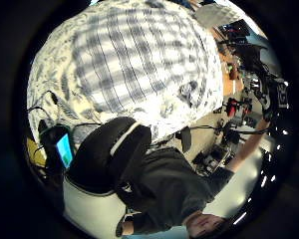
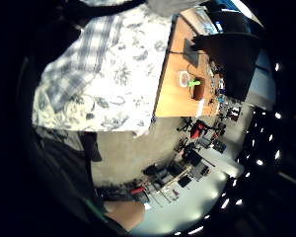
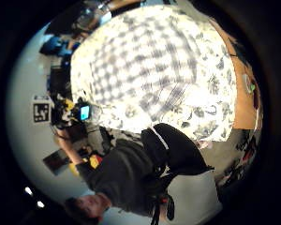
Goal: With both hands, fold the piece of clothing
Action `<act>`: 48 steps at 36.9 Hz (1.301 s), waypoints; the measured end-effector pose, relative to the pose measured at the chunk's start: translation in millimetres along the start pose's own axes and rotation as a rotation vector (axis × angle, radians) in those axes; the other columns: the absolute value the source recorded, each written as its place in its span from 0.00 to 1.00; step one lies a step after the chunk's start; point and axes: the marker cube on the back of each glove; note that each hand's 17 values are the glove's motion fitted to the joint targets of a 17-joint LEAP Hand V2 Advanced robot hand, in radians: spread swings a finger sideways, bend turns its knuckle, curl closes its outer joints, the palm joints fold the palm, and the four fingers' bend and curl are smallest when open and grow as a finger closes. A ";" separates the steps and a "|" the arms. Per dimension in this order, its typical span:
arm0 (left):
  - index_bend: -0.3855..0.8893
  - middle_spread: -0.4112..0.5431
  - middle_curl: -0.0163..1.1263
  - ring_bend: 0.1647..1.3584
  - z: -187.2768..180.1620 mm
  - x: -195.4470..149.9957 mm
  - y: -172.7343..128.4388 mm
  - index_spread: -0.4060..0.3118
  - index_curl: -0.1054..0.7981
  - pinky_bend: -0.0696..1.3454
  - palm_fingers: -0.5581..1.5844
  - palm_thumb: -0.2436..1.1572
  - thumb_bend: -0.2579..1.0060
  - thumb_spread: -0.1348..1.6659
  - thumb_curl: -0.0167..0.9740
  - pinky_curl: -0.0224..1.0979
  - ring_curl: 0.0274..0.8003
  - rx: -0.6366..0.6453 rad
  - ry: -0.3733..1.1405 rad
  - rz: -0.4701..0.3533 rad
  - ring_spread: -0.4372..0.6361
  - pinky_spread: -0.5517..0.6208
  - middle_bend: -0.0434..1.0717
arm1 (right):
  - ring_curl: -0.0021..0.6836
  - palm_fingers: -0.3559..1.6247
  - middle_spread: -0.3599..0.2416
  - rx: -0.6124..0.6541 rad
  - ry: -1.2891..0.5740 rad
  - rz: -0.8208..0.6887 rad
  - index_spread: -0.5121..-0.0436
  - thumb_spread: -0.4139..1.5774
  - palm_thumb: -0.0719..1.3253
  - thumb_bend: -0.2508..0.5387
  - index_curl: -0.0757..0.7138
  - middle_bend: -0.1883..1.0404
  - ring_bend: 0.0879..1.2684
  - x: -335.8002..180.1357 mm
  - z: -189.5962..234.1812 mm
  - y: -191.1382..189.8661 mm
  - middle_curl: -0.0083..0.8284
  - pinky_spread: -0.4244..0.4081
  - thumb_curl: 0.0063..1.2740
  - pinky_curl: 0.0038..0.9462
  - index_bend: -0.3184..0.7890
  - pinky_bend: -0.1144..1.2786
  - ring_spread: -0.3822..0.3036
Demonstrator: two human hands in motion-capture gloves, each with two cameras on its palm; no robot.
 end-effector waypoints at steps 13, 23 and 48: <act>0.43 0.53 0.23 0.38 79.2 52.6 30.7 0.51 0.42 0.54 0.45 0.34 0.21 0.62 0.27 0.34 0.31 -0.281 0.138 -0.012 0.51 0.52 0.17 | 0.48 0.35 0.52 -0.217 0.018 -0.107 0.35 0.72 0.47 0.35 0.27 0.37 0.44 -28.1 122.0 -46.3 0.42 0.73 0.20 0.38 0.37 0.55 0.54; 0.43 0.42 0.24 0.36 86.5 57.5 34.3 0.45 0.45 0.56 0.53 0.53 0.27 0.67 0.33 0.35 0.33 -0.081 0.055 -0.023 0.38 0.37 0.19 | 0.45 0.32 0.55 -0.251 0.029 -0.129 0.34 0.70 0.62 0.41 0.29 0.31 0.34 -42.3 165.7 -63.4 0.41 0.78 0.28 0.41 0.39 0.66 0.60; 0.43 0.17 0.40 0.27 59.1 53.0 32.0 0.23 0.57 0.49 0.80 0.86 0.29 0.47 0.60 0.37 0.46 -0.157 0.044 0.059 0.11 0.11 0.27 | 0.62 0.82 0.34 -0.082 0.000 -0.107 0.60 0.46 0.82 0.32 0.54 0.47 0.47 -54.0 136.4 -66.3 0.57 0.13 0.46 0.36 0.49 0.49 0.23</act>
